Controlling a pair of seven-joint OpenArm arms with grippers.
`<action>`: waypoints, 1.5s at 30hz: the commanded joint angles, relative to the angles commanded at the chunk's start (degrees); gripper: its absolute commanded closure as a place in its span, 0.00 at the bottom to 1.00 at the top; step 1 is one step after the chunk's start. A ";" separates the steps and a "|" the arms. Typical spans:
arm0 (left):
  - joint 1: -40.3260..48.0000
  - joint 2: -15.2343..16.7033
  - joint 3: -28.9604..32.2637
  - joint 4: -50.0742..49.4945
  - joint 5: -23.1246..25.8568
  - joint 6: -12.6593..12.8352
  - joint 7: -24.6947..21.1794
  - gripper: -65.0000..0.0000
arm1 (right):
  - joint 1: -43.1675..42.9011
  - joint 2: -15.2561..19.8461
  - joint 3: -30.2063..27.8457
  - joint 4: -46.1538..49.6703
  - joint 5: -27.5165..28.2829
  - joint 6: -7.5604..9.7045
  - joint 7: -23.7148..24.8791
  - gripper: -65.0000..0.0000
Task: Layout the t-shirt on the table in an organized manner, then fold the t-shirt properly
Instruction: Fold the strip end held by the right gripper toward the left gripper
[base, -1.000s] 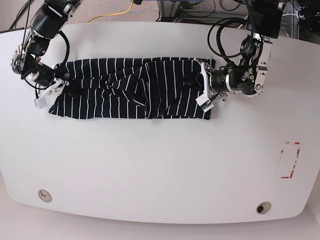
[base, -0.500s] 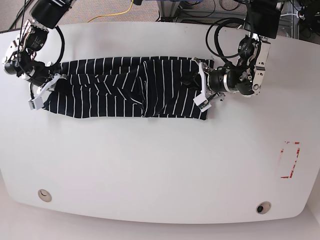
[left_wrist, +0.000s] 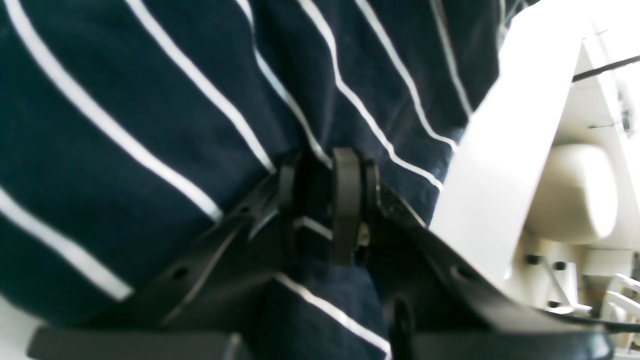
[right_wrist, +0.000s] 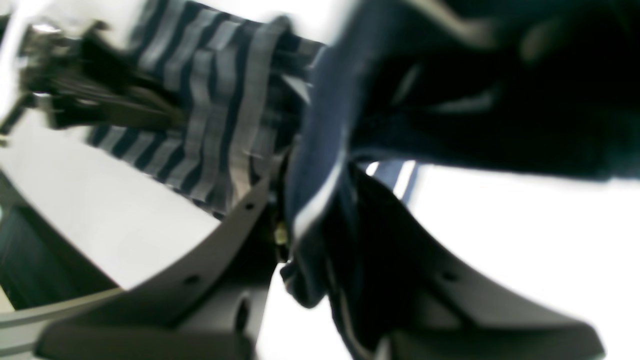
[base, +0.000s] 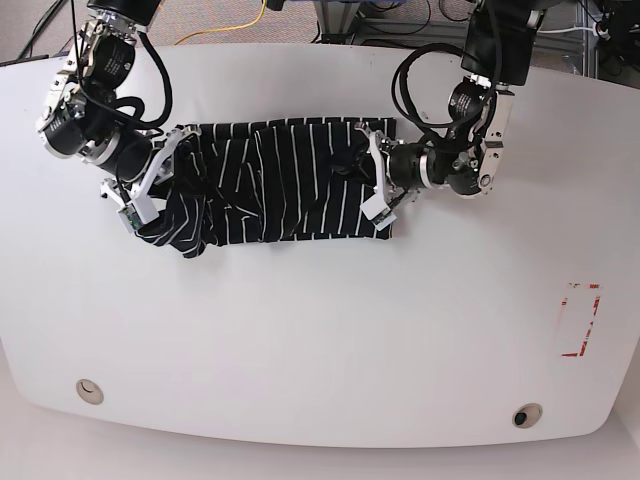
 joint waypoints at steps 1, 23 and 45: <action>-0.18 0.35 0.00 -0.53 0.00 0.00 0.00 0.87 | 0.35 -0.26 -0.88 0.00 0.00 0.00 0.00 0.91; -0.88 5.63 -0.18 -0.88 4.84 1.19 -2.55 0.87 | 3.69 -4.13 -13.63 -0.26 -0.44 0.00 0.53 0.91; -1.23 5.63 -0.44 -0.53 -1.32 1.01 -2.55 0.87 | 3.43 -4.57 -13.89 -0.44 -0.53 0.00 2.29 0.53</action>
